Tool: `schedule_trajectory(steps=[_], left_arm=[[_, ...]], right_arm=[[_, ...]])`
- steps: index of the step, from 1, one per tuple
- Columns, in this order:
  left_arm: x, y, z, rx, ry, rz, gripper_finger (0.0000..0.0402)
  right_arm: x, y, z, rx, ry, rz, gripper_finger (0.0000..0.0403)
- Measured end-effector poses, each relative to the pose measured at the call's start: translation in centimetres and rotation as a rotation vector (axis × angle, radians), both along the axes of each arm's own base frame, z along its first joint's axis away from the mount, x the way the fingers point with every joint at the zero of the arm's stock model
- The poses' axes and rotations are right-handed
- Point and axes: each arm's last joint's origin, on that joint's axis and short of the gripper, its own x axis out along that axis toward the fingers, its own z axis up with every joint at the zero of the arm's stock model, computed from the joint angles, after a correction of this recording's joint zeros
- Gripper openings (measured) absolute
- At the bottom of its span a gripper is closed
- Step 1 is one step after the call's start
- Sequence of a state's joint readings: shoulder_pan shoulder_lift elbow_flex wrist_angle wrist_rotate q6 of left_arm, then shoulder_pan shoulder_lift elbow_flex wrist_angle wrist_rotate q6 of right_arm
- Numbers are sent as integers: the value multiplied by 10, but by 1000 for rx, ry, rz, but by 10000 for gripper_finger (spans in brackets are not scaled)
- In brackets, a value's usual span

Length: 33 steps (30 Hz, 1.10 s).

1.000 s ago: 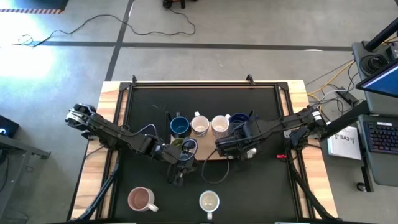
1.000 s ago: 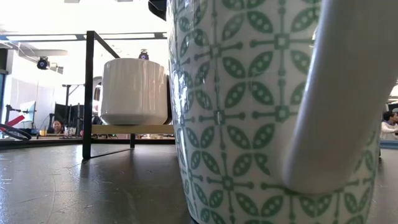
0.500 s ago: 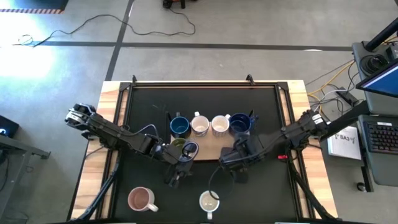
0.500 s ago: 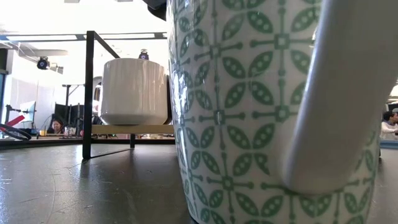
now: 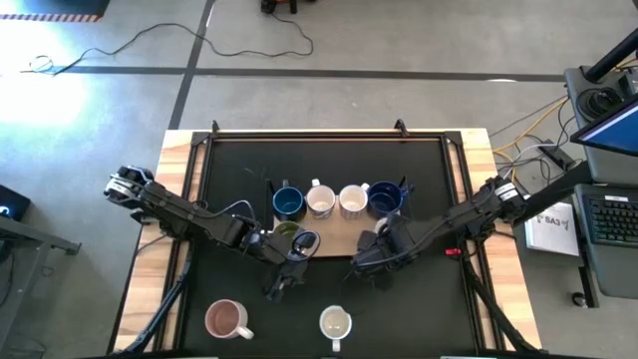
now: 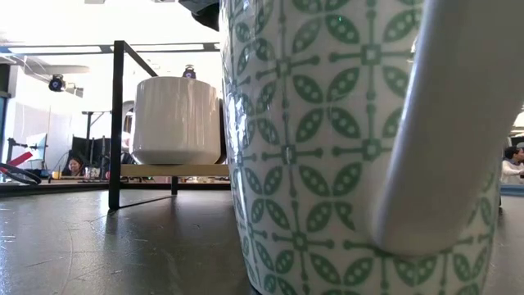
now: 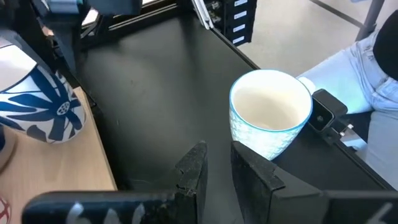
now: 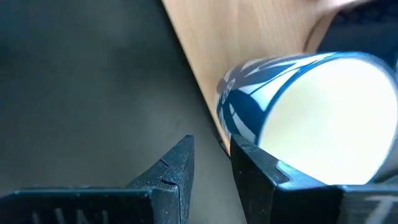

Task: Place coffee mugs
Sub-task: Put the blue patterned mug on the shelf, then put the gray patterned mug on the shelf

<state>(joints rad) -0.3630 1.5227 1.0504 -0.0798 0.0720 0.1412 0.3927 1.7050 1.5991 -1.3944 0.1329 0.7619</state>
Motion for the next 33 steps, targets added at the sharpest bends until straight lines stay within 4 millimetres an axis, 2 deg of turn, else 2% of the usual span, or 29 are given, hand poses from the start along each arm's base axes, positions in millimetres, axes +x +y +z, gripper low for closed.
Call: schedule_trajectory(steps=[7, 14, 20, 29, 33], left_arm=[[0, 0, 0, 3, -1, -3, 53], [0, 0, 0, -4, 1, 2, 53], [0, 0, 0, -33, 14, 18, 53], [-2, -4, 0, -115, 52, -114, 53], [-2, -5, -1, -143, 74, -116, 53]], right_arm=[[-4, -2, -13, -37, 46, 8, 93], [-3, -1, -8, -14, 37, 37, 93], [4, 2, 7, 21, -39, 70, 93], [20, 8, 8, 83, -206, 65, 93], [26, 12, 10, 147, -267, 32, 93]])
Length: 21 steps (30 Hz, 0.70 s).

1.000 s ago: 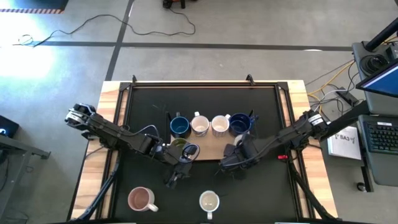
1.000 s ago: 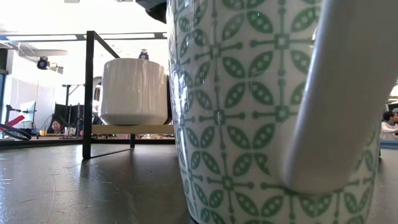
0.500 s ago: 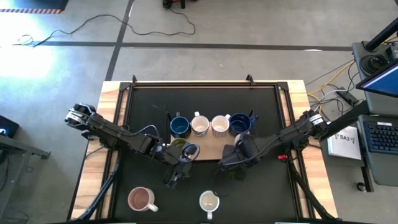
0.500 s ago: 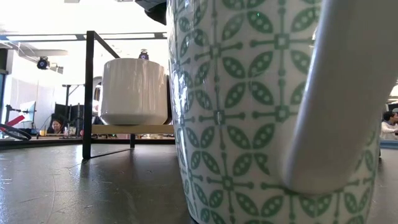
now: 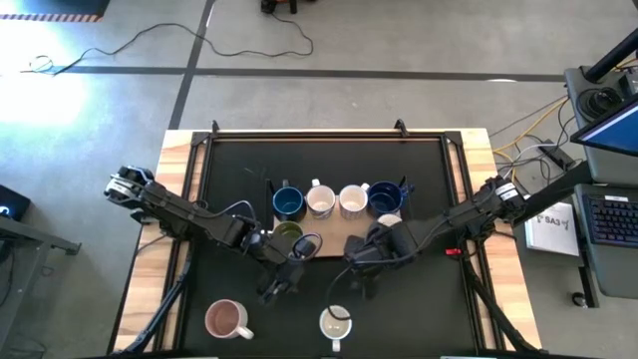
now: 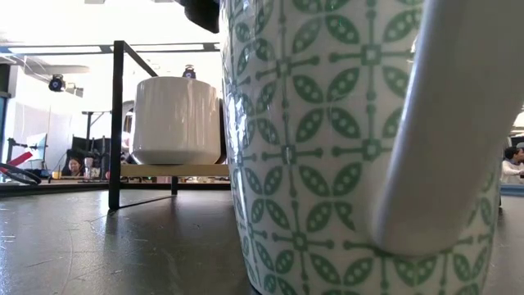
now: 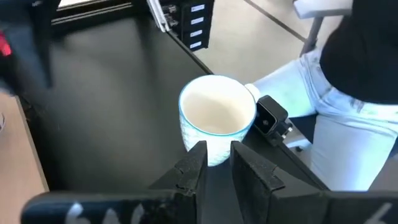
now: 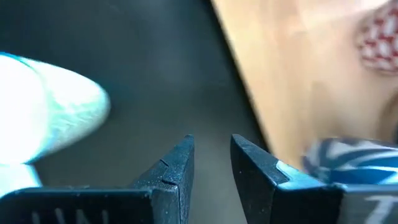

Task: Place coffee mugs
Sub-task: Put the gray patterned mug on the shelf

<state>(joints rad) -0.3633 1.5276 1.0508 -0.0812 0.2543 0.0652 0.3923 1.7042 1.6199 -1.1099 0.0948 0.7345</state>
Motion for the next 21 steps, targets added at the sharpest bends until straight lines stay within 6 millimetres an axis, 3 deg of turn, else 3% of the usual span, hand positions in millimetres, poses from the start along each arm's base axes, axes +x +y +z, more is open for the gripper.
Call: schedule_trajectory(steps=[21], left_arm=[[-28, -56, 4, 81, -76, 187, 49]], right_arm=[[12, 33, 0, 279, -181, -45, 93]])
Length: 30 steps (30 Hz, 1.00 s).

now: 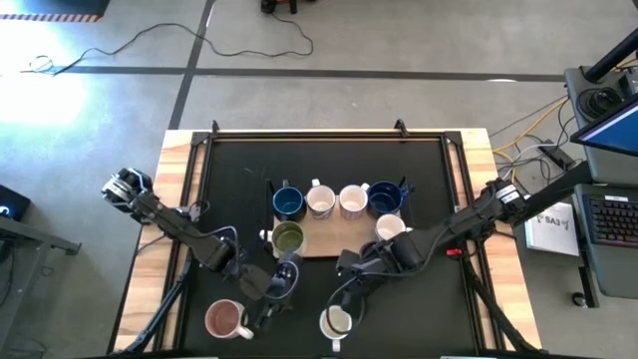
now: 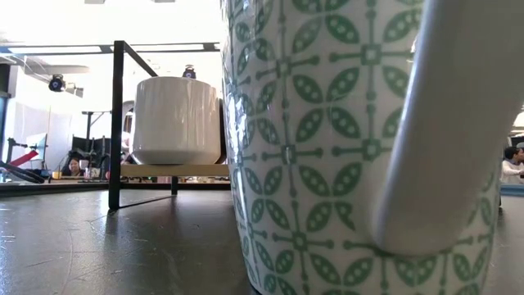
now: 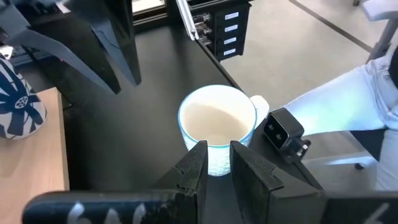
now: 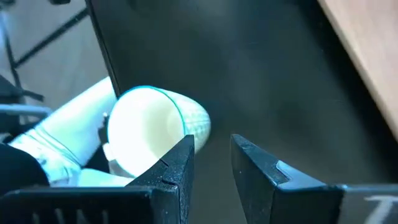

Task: Place coffee mugs
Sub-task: Put the gray patterned mug on the shelf

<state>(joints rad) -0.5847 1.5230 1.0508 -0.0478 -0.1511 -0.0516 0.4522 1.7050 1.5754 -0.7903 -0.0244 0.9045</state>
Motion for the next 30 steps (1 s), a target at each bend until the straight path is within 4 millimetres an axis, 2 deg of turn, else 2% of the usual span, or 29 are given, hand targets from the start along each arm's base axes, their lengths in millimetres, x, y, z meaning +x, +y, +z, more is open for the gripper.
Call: schedule_trajectory(steps=[8, 14, 18, 21, 26, 30], left_arm=[[-10, -10, 4, 14, -35, 78, 49], [-20, -14, 14, 4, -71, 129, 49], [-29, -18, 21, -3, -99, 141, 49], [-37, -23, 25, 2, -118, 147, 49], [-47, -28, 30, 28, -149, 182, 49], [-52, -32, 31, 36, -159, 190, 49]], right_arm=[[4, 13, -20, 43, 28, -50, 91], [7, 18, -20, 63, -21, -32, 58], [10, 24, -27, 76, -19, -27, 46], [14, 30, -35, 106, -6, -1, 55], [19, 36, -48, 129, 26, 26, 92], [20, 36, -47, 124, 19, 21, 119]])
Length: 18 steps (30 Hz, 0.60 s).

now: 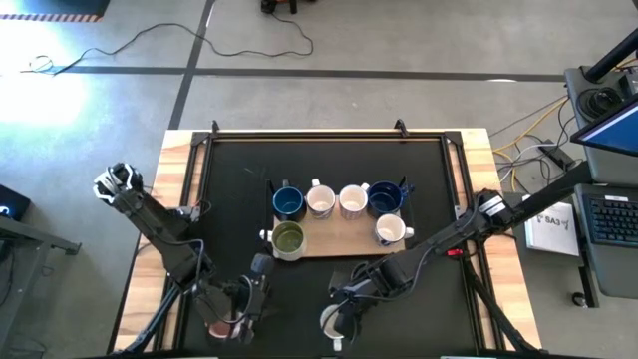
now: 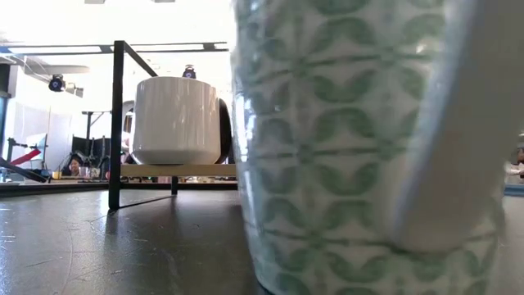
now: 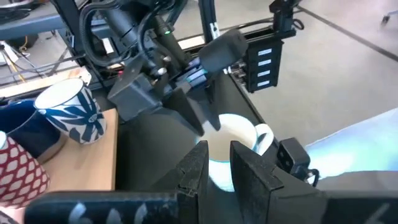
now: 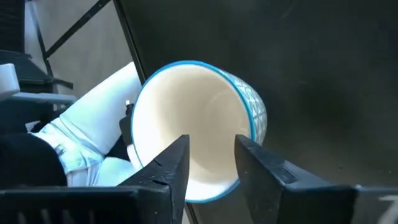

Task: Place coffee mugs
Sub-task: Put the gray patterned mug on the shelf

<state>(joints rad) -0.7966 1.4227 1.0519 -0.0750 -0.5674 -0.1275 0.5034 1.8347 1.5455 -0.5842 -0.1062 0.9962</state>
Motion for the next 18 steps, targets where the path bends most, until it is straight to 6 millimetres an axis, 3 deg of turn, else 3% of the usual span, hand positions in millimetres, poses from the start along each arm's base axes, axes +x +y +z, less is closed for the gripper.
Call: schedule_trajectory(steps=[6, 12, 18], left_arm=[[-2, -2, 0, -10, 3, -5, 49], [-2, -2, 0, -10, 4, -5, 49], [-2, -2, 0, -10, 4, -5, 49]], right_arm=[[0, 0, 1, -14, -9, -19, 128], [2, 1, 17, 3, -55, -13, 120], [-4, -2, 12, -64, 0, -1, 119]])
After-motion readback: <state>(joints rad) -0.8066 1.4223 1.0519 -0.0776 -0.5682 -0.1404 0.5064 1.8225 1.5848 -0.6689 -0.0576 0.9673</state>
